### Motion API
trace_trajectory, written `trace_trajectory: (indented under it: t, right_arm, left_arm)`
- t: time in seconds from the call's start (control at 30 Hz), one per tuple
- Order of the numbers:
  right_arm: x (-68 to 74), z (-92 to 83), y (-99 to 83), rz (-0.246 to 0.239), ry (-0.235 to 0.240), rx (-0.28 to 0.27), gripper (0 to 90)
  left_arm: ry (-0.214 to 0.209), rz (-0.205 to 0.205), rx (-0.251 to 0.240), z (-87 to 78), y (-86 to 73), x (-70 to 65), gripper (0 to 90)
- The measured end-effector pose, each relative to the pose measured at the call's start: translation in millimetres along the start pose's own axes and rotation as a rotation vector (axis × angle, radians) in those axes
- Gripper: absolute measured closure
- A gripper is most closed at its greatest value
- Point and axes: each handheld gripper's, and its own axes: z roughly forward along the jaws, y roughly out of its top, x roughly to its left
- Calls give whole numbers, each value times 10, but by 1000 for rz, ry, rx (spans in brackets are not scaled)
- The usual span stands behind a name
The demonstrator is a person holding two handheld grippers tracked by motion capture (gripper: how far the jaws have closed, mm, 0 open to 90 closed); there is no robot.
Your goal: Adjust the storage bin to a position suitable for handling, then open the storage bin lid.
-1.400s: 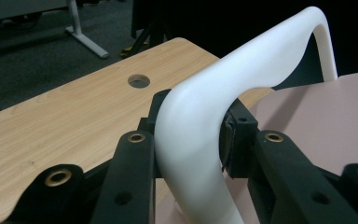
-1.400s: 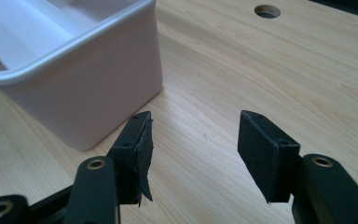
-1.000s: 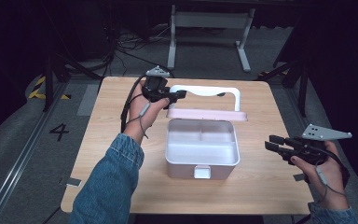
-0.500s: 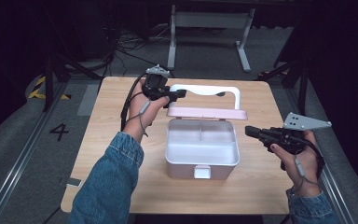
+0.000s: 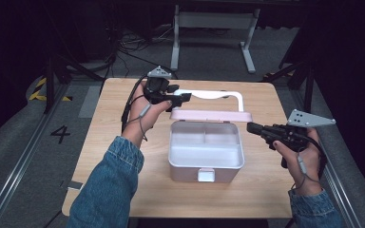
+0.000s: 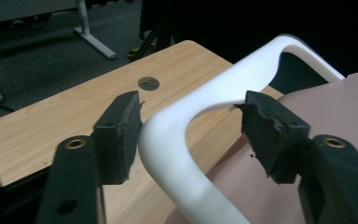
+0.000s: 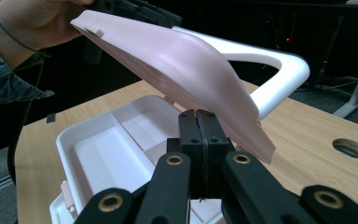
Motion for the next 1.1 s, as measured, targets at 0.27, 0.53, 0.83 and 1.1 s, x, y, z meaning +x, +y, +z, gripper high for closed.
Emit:
trace_trajectory:
  t: [0.27,0.53,0.83,1.1]
  right_arm:
    - [-4,2,21,1,2,8,900]
    - [-18,11,36,16,0,3,900]
    - [-22,20,49,23,-4,1,900]
    - [-38,18,61,37,-3,3,900]
  left_arm:
    - [2,45,-45,-299,-18,-47,361]
    - [19,104,-88,-658,-144,-173,359]
    - [11,147,-120,-994,-426,-365,360]
    - [12,187,-121,-904,-552,-499,336]
